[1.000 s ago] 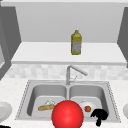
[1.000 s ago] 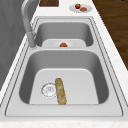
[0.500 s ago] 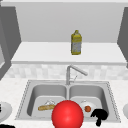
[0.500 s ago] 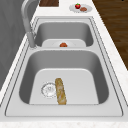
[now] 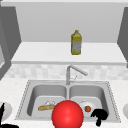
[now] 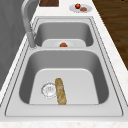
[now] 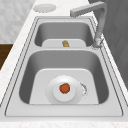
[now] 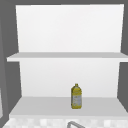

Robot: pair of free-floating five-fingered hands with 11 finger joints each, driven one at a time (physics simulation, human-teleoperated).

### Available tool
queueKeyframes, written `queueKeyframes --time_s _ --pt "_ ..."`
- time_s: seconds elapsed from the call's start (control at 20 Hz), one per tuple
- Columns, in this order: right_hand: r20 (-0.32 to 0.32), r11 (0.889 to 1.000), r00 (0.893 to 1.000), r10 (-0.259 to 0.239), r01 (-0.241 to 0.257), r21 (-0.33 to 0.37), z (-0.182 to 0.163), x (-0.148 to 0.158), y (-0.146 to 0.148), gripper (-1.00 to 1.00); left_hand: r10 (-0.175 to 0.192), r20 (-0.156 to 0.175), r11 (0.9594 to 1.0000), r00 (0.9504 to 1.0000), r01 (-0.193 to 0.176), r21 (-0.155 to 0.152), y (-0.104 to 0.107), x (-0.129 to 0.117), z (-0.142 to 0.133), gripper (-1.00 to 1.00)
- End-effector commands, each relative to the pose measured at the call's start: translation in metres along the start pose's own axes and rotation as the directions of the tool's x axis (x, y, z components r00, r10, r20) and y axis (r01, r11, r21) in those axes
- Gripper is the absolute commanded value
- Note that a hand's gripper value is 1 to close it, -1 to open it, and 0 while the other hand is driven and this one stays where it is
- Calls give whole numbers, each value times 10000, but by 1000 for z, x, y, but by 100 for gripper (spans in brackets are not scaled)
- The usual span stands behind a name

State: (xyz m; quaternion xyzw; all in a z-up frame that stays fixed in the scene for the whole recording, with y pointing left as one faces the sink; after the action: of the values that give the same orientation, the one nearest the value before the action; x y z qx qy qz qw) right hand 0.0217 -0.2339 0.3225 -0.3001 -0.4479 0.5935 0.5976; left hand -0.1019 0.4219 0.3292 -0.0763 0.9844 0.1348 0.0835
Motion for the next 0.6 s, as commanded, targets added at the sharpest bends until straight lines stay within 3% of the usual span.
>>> queueKeyframes --time_s 0.0,0.55 --pt "0 10000 10000 0 0 0 0 0 0 0 223 211 9925 9995 -196 -1210 -6 2 -2 -100" --pt "0 10000 10000 0 0 0 0 0 0 0 356 243 9876 9991 -314 -1537 -16 10 -3 -100"
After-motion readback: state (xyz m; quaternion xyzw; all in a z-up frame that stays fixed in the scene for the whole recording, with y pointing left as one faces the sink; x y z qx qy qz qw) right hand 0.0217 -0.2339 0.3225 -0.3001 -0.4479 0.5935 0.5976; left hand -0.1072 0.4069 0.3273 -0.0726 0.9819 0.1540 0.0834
